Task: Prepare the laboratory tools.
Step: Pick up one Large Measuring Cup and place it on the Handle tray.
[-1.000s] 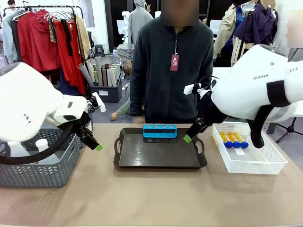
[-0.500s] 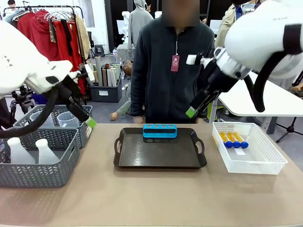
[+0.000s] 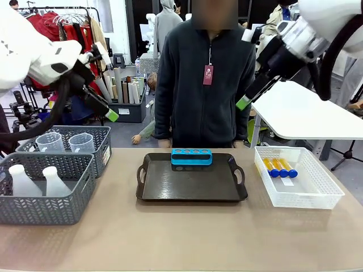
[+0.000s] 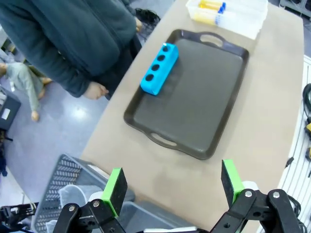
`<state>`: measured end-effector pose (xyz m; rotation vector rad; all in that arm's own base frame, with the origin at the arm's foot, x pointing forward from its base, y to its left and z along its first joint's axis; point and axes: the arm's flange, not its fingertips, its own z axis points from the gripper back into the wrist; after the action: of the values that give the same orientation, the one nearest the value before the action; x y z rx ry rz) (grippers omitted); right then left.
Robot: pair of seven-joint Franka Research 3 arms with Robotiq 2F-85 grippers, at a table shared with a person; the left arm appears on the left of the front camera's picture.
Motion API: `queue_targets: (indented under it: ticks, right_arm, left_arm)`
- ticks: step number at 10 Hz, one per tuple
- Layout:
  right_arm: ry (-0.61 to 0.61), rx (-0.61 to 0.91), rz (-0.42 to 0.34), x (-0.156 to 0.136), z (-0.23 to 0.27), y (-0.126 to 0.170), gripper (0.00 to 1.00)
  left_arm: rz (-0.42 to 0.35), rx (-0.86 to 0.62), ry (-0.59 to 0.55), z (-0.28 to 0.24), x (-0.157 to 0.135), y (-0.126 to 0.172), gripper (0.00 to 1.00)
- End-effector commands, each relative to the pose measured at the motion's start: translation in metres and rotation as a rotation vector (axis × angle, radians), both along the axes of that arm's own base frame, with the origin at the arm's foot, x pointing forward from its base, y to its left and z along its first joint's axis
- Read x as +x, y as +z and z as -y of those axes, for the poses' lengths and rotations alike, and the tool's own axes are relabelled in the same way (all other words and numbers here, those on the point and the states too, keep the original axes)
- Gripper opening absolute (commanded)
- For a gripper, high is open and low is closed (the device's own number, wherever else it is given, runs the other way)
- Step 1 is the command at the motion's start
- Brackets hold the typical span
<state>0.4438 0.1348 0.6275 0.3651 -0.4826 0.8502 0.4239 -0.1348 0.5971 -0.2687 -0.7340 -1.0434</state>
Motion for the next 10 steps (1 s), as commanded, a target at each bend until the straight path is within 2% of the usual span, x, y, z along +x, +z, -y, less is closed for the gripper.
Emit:
queue_targets:
  ticks: [1, 6, 10]
  right_arm:
    - [0.053, 0.043, 0.026, 0.012, 0.017, 0.006, 1.00]
    - [0.109, 0.083, 0.078, 0.022, 0.045, 0.007, 1.00]
    - [0.095, 0.102, 0.118, 0.021, 0.047, 0.014, 1.00]
  left_arm:
    - [0.019, -0.017, -0.044, 0.002, 0.014, 0.005, 1.00]
    - [0.025, -0.022, -0.071, 0.015, 0.025, 0.021, 1.00]
    - [0.042, -0.039, -0.068, 0.009, 0.022, 0.023, 1.00]
